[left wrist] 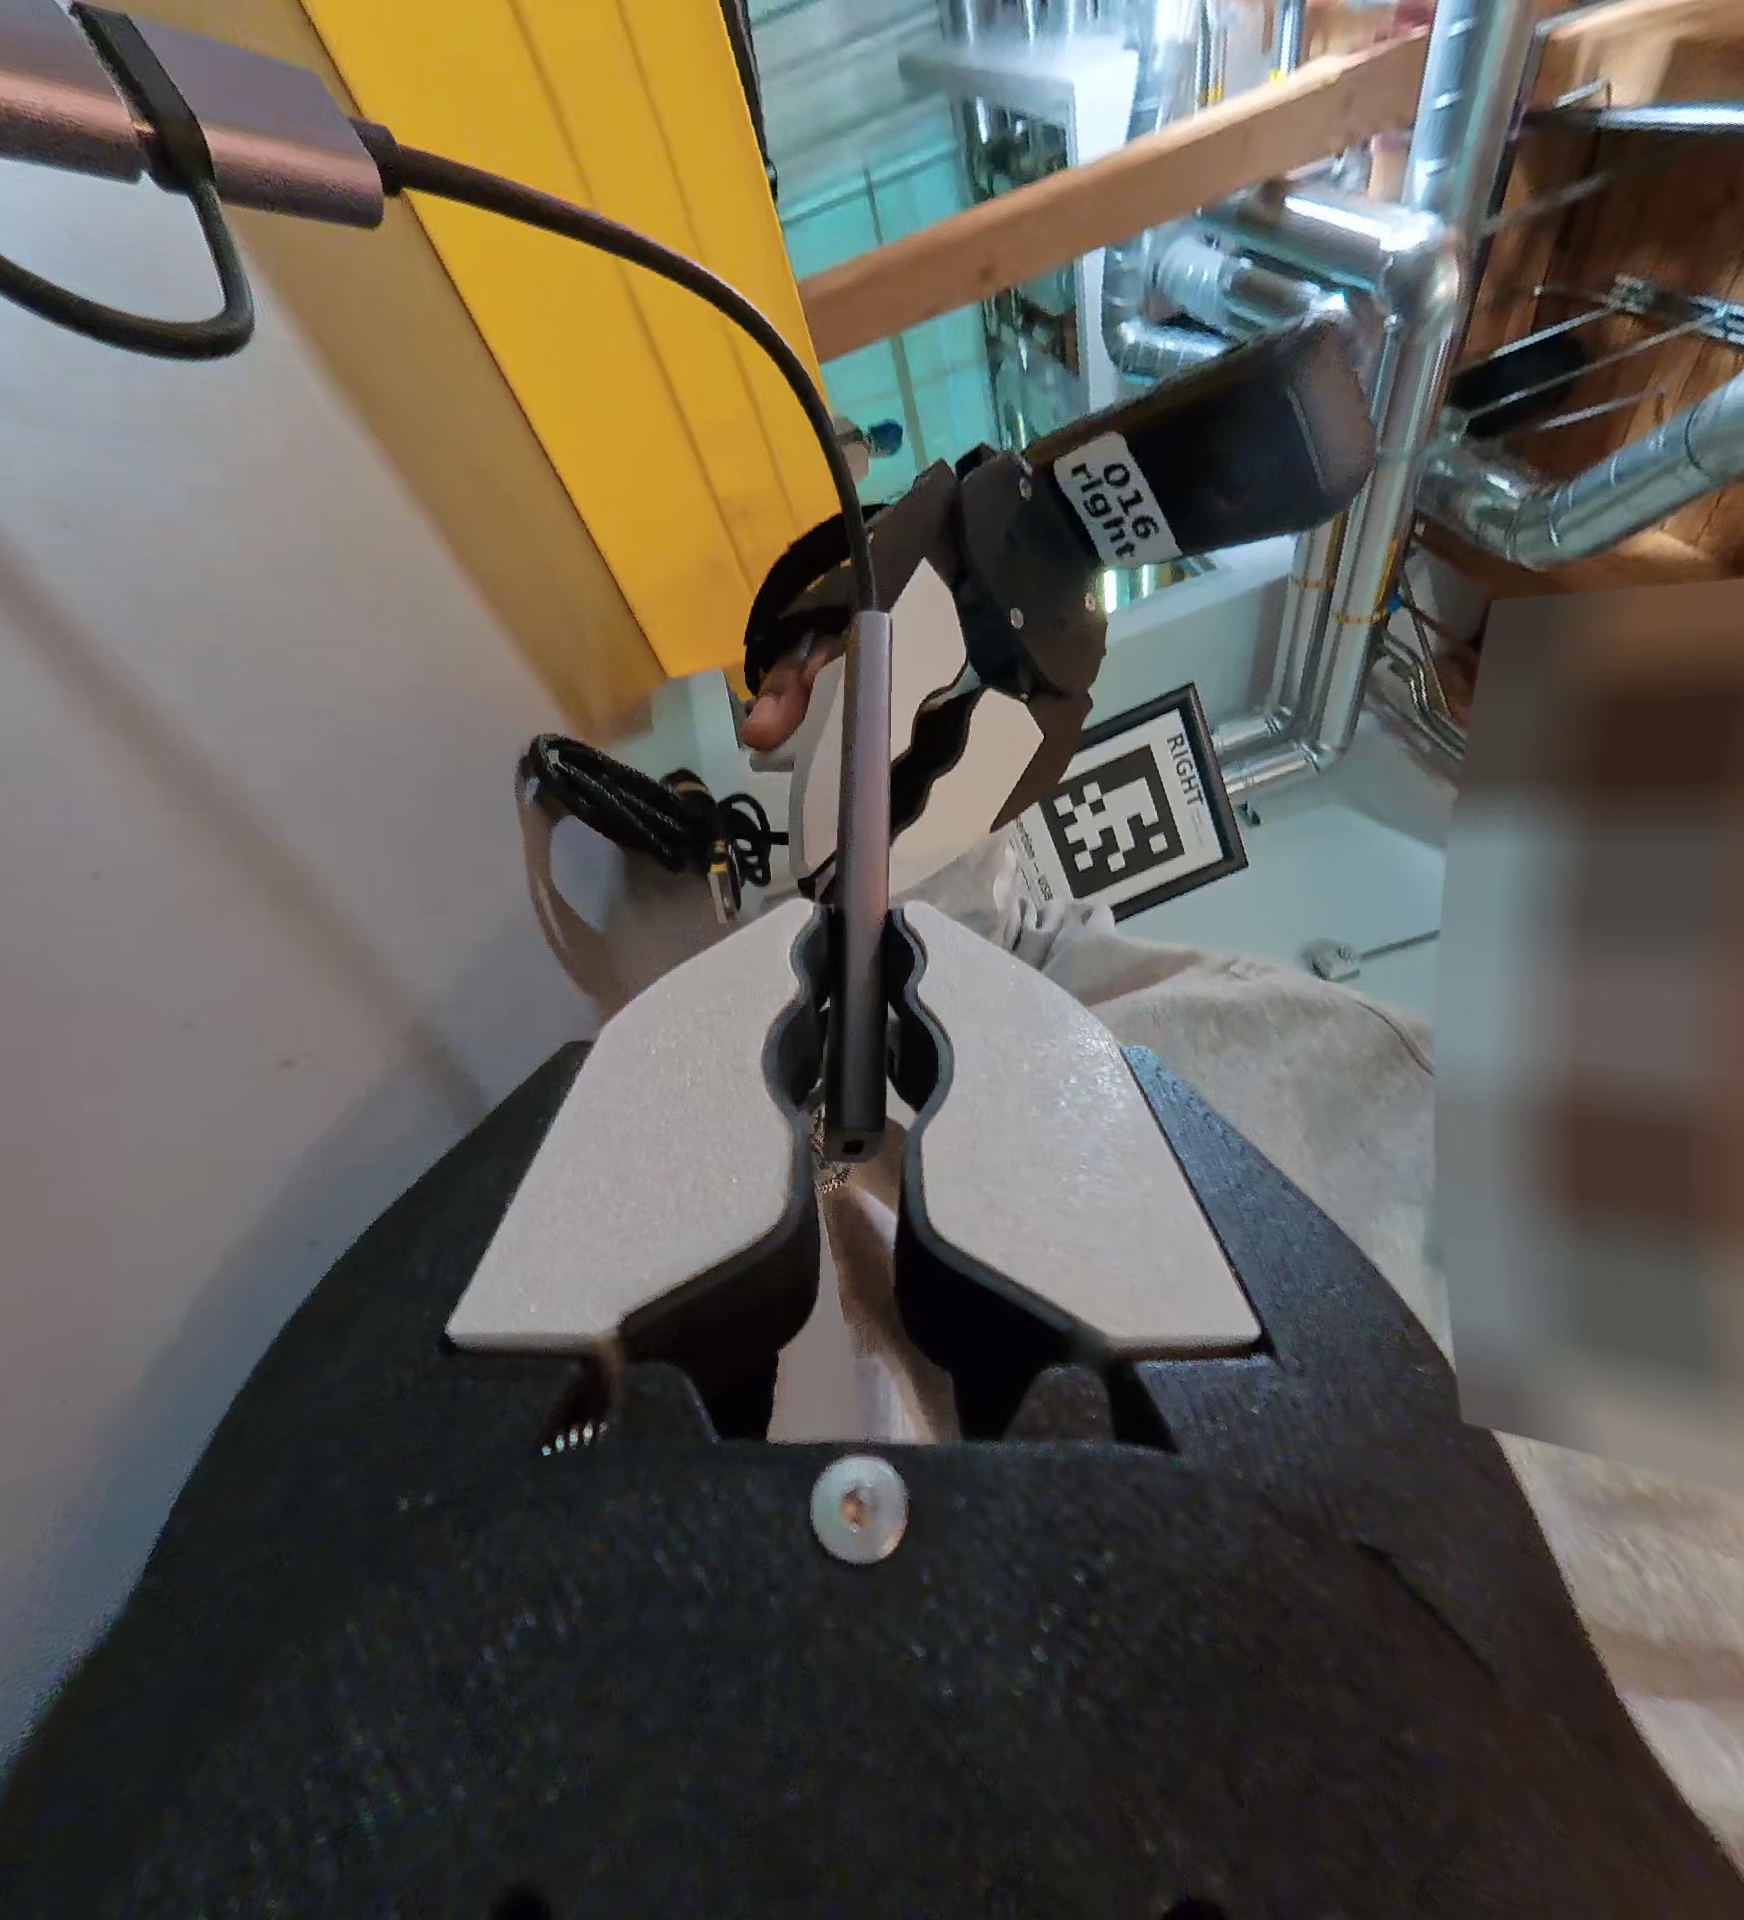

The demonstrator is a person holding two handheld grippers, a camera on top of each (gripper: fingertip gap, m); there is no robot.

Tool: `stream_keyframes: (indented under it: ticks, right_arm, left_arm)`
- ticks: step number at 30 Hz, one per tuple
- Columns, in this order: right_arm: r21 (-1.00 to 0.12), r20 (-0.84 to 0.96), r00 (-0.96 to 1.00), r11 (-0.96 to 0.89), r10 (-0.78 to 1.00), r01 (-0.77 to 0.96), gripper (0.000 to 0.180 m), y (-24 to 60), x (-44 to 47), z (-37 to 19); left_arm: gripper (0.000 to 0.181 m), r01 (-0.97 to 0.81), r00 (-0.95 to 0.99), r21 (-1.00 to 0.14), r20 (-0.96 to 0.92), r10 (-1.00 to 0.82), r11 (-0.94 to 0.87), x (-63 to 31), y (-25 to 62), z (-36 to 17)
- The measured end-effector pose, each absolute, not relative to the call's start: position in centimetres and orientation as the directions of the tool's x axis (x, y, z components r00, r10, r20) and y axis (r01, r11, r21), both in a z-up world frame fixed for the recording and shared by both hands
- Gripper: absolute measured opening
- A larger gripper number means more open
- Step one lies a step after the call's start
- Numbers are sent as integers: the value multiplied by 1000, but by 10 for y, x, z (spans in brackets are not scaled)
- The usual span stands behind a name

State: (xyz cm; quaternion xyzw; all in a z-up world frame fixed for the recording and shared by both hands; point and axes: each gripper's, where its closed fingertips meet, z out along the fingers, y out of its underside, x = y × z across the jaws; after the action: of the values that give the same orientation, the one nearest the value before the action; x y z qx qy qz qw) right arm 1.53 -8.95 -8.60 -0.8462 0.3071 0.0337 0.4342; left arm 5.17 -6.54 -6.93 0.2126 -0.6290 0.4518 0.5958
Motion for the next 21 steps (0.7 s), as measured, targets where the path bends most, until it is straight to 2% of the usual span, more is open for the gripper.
stream_keyframes:
  ticks: [1,21]
  right_arm:
    - [-713,-325,811,-438,-486,-548,6,-89,14,-86]
    - [-711,-392,789,-389,-473,-586,7,-87,11,-84]
  left_arm:
    - [8,-794,-201,-320,941,272,517,49,-65,-70]
    - [9,-693,-254,-377,925,282,614,25,-62,-76]
